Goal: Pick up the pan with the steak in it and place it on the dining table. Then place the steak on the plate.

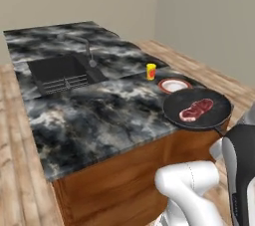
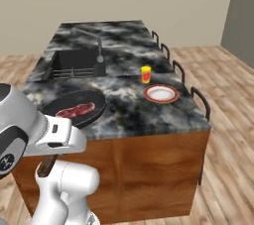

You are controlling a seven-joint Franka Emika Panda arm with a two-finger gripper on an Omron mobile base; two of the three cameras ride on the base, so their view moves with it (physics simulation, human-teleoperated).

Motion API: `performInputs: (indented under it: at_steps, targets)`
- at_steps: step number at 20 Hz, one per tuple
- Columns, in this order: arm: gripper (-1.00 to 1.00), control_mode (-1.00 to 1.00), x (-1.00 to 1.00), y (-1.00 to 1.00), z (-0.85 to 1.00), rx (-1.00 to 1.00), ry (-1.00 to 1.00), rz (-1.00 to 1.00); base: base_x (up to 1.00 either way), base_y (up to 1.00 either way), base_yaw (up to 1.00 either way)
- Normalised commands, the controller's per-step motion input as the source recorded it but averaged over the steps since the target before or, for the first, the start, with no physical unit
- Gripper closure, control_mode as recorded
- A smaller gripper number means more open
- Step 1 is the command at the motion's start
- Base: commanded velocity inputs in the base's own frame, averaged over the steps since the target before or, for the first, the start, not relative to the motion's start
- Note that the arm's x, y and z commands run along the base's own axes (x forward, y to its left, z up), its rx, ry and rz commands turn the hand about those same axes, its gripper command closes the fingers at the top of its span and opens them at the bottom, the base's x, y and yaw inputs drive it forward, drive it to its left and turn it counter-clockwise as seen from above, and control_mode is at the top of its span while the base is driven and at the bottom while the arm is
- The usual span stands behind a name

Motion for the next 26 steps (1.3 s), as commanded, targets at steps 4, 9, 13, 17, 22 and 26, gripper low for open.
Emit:
performInputs:
  at_steps: [4,9,13,17,22,26]
  targets:
    - [1.00,1.00,0.00,0.00,0.00,0.00,0.00,0.00,0.26,-0.88,0.03]
    - [1.00,1.00,0.00,0.00,0.00,0.00,0.00,0.00,0.21,-0.93,0.02]
    - [1.00,1.00,0.00,0.00,0.00,0.00,0.00,0.00,0.20,-0.80,0.05]
    - [1.00,1.00,0.00,0.00,0.00,0.00,0.00,0.00,0.10,-0.63,0.13]
    - [1.00,1.00,0.00,0.00,0.00,0.00,0.00,0.00,0.00,-0.07,0.06]
    - [1.00,1.00,0.00,0.00,0.00,0.00,0.00,0.00,-0.10,-0.12,0.36]
